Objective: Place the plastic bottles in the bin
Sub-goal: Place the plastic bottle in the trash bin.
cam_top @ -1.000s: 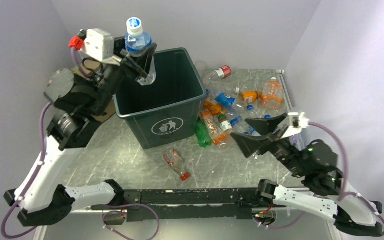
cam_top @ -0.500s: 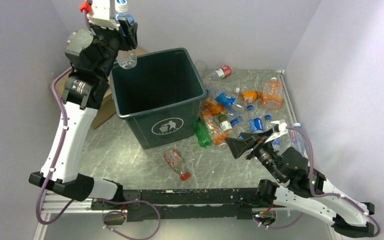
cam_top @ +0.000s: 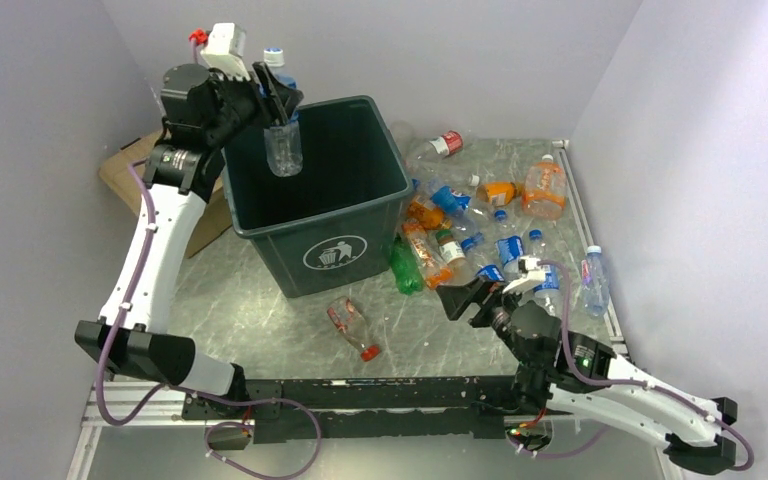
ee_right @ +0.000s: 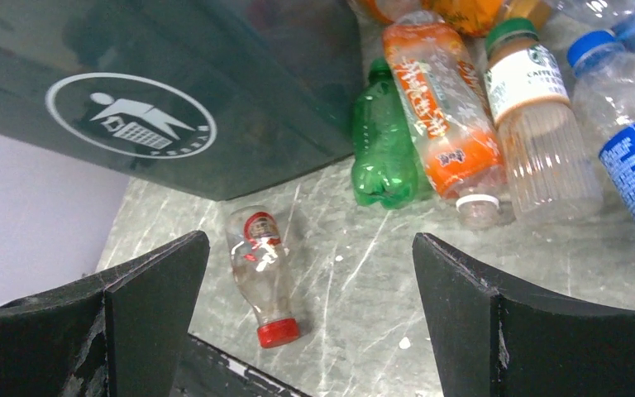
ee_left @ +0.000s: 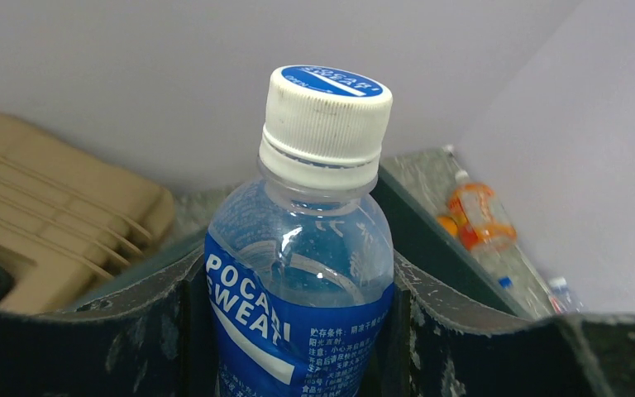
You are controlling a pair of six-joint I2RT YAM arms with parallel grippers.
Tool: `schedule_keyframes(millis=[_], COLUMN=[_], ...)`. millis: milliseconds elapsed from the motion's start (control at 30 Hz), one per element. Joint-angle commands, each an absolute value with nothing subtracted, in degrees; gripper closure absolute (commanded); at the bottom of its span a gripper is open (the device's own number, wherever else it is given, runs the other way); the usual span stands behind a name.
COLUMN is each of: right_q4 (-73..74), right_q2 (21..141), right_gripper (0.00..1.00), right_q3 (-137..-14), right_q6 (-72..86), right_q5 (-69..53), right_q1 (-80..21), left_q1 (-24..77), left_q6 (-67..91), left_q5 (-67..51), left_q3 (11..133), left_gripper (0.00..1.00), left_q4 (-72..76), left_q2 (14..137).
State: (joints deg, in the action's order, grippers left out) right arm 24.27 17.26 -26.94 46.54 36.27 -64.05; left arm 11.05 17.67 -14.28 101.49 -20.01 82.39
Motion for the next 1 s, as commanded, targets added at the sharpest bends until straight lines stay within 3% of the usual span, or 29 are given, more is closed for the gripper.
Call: schedule_keyframes(millis=[0,200,233,467,700,800,967], right_q4=[24.20,23.36,23.17,19.67,12.91,8.67,-4.78], right_q2=[18.24,20.46,21.00,26.60,36.68,41.14,47.48], right_gripper=[0.00,0.00,0.00,0.00,0.01,0.06,0.22], right_q3=[-25.10,-27.27,-28.01,-30.81,-29.34,-27.41,-21.53], right_q6=[51.02,45.24,44.13,36.98,35.13,35.17,37.56], right_q5=[40.02,36.57,35.84,27.92,16.83,12.87,5.76], right_q1=[-64.13,-64.07,-64.07,-64.08,-64.16,-64.16,-64.43], left_q1=[11.09,11.14,11.12,11.14,11.16,11.16,11.16], left_q6=[20.91,20.33,20.61,24.45,29.98,32.22,35.24], left_q5=[-20.21,-20.42,-19.95,-15.99,-18.17,-17.28,-16.22], left_q3=[98.40,101.17,102.09,105.22,95.79,86.52,71.74], left_gripper=[0.65,0.07,0.02,0.01,0.01,0.01,0.04], left_q4=[-17.82,-19.85,-19.83,-22.48,-30.03,-32.16,-32.33], left_q2=[81.45,80.51,79.84,72.56,59.37,49.95,34.42])
